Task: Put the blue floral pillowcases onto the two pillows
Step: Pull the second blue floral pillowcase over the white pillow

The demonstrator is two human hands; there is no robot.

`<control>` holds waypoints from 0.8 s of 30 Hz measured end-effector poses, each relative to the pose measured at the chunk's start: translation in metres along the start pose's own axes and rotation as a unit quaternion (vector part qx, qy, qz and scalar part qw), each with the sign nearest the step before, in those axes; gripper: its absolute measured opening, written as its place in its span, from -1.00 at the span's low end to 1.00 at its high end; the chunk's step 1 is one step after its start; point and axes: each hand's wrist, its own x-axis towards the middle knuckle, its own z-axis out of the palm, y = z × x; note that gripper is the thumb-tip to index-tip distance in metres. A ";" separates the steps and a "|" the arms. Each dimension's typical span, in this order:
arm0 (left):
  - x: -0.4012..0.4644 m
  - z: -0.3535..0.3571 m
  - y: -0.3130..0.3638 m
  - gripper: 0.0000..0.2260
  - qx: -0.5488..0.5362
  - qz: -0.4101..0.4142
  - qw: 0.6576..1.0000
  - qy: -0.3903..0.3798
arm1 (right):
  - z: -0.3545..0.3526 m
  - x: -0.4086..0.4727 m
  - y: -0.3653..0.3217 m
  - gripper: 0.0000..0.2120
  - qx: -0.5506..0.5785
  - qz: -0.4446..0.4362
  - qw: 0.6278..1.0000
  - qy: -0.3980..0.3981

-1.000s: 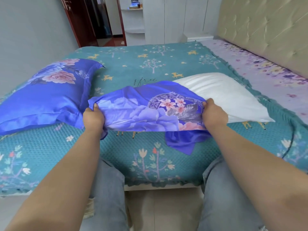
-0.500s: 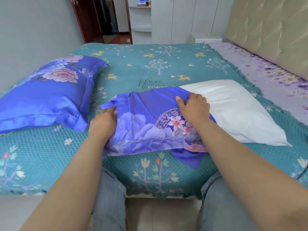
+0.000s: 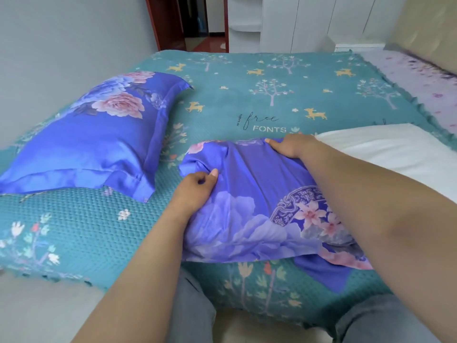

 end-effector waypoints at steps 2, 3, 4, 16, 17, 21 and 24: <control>0.009 0.005 -0.003 -0.70 -0.018 -0.034 0.997 0.068 | 0.009 0.001 0.006 -0.09 0.028 -0.012 1.000 -0.008; 0.012 0.006 -0.002 -0.70 -0.036 -0.064 0.993 0.088 | 0.014 0.000 0.008 -0.10 0.041 -0.015 0.999 0.004; 0.014 0.006 -0.003 -0.53 -0.052 -0.097 0.989 0.096 | 0.020 -0.002 0.011 -0.12 0.058 -0.014 0.998 0.016; 0.000 -0.005 0.035 -0.90 -0.407 0.021 0.908 0.093 | -0.052 -0.073 0.019 -0.70 0.325 -0.098 0.852 0.398; 0.002 -0.011 0.046 -0.83 -0.415 0.059 0.901 0.114 | -0.068 -0.078 0.020 -0.72 0.327 -0.133 0.818 0.453; 0.025 -0.045 0.080 -0.48 -0.350 0.221 0.895 0.167 | -0.103 -0.090 0.022 -0.81 0.287 -0.222 0.696 0.620; 0.036 -0.057 0.080 -0.48 -0.326 0.216 0.913 0.116 | -0.080 -0.093 0.024 -0.86 0.245 -0.244 0.715 0.608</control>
